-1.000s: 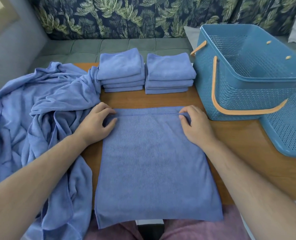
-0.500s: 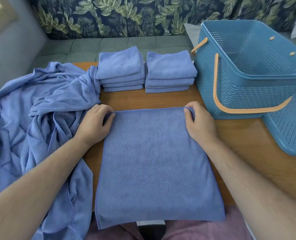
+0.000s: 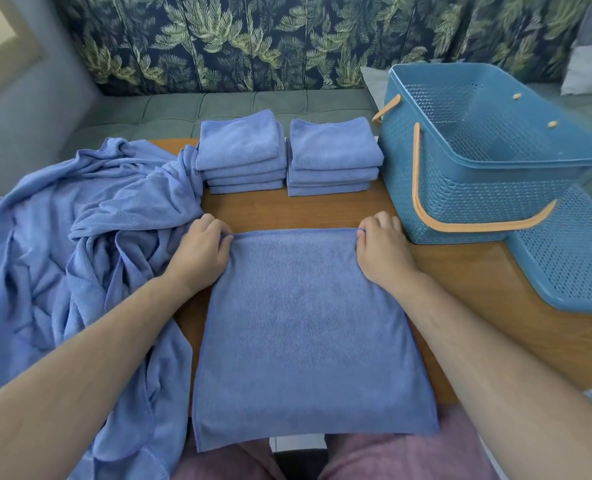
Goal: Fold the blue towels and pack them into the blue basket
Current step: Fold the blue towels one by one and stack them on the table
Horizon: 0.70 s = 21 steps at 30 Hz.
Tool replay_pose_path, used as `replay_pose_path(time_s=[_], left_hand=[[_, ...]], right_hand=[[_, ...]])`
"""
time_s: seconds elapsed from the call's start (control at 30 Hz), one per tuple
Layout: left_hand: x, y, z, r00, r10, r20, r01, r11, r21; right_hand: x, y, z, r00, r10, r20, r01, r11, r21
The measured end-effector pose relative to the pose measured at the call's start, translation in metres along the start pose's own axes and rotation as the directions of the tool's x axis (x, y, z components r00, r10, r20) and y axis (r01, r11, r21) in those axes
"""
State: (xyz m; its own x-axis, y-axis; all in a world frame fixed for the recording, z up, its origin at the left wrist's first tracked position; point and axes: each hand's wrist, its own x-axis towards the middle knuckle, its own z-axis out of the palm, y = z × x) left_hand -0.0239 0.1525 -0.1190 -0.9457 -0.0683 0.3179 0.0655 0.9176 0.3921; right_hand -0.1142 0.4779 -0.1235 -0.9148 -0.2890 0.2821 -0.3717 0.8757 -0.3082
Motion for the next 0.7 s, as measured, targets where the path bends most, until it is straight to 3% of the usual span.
replay_pose_path(time_s=[0.07,0.2,0.33,0.7], left_hand=[[-0.002,0.007,-0.005,1.0,-0.023,-0.018,0.022,1.0,-0.01],[-0.003,0.027,-0.036,0.991,-0.136,-0.013,0.132,0.978,-0.16],[-0.005,0.044,-0.078,0.993,-0.094,-0.065,0.078,0.973,-0.217],[0.014,0.108,-0.217,0.947,-0.1,-0.305,0.024,0.969,-0.245]], right_hand=[[-0.003,-0.004,-0.006,0.999,-0.021,0.039,0.023,0.998,-0.054],[-0.011,-0.011,-0.038,0.997,-0.007,0.072,0.0,0.996,0.086],[-0.011,-0.021,-0.087,0.998,-0.051,-0.029,0.056,0.968,0.245],[0.007,-0.06,-0.247,0.979,-0.111,-0.171,0.165,0.923,0.348]])
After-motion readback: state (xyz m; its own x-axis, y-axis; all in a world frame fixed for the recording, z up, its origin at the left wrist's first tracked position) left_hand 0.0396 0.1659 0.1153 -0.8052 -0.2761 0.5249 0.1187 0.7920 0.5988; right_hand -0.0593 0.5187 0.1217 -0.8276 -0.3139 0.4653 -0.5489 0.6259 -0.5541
